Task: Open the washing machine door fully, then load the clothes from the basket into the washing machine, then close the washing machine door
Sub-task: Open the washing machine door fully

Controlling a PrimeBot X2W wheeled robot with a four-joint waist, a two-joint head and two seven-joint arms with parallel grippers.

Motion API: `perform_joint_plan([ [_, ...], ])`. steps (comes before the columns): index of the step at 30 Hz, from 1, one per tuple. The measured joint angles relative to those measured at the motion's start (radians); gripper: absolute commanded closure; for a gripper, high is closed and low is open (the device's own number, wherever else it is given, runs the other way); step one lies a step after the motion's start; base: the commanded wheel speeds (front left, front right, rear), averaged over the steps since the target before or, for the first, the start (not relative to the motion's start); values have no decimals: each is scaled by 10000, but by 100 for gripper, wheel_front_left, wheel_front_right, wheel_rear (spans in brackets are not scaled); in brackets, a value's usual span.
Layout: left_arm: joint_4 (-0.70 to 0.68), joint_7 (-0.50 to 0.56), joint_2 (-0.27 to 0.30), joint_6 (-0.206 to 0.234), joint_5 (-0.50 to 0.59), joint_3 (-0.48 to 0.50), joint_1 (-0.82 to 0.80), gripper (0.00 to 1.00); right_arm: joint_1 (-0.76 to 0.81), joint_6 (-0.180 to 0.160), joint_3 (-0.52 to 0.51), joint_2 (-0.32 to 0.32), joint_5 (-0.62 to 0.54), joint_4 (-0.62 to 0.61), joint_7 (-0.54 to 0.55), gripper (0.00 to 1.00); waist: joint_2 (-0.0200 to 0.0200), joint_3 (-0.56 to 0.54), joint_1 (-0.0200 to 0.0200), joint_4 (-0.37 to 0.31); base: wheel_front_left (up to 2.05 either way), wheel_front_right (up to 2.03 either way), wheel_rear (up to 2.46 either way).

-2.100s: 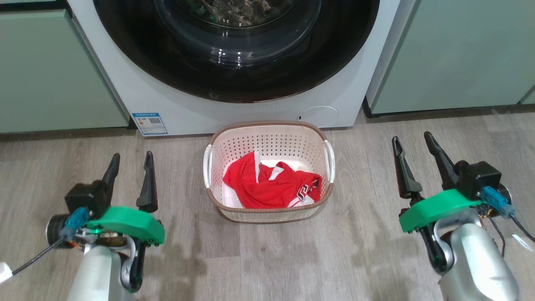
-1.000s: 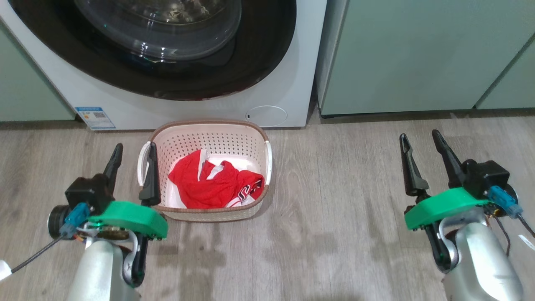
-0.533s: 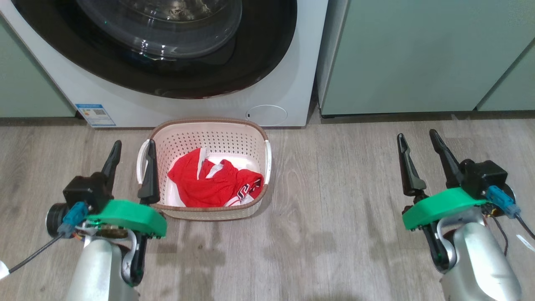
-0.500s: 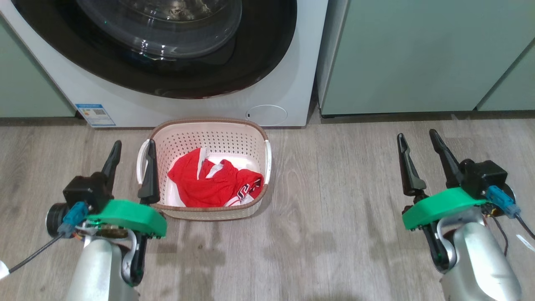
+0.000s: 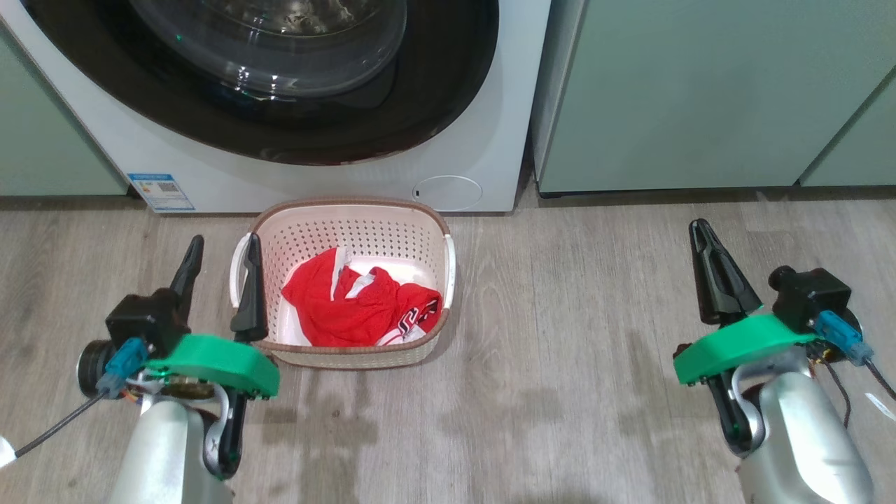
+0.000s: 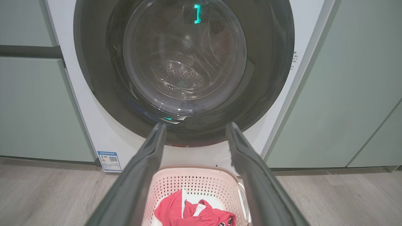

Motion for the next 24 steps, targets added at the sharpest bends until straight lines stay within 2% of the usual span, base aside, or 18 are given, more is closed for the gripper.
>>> perform_joint_plan([
  [4,0,0,0,2,-15,-2,0,0,1,0,94,8,677,-192,0,100,0,-2,0,8,0,0,0],
  [6,0,0,0,2,-40,-6,0,0,1,0,40,42,2583,-213,0,100,0,-1,0,24,0,0,0],
  [11,-12,0,0,4,-98,-35,0,0,5,-2,121,50,8589,-380,362,100,0,38,0,43,0,0,0],
  [13,-38,0,0,4,-98,-46,0,0,5,-2,52,52,10318,-493,690,100,0,77,0,42,0,0,0],
  [15,-71,0,0,4,-98,-50,0,0,5,-2,-67,54,11540,-543,1007,100,0,128,0,39,0,0,0],
  [19,-219,0,0,4,-98,-75,-9,0,-17,-2,-272,58,12861,-535,1553,100,0,285,0,47,0,0,0],
  [24,-464,0,0,2,-198,-128,-288,0,-605,-4,-433,27,13459,-318,2006,100,0,715,0,86,0,0,0],
])
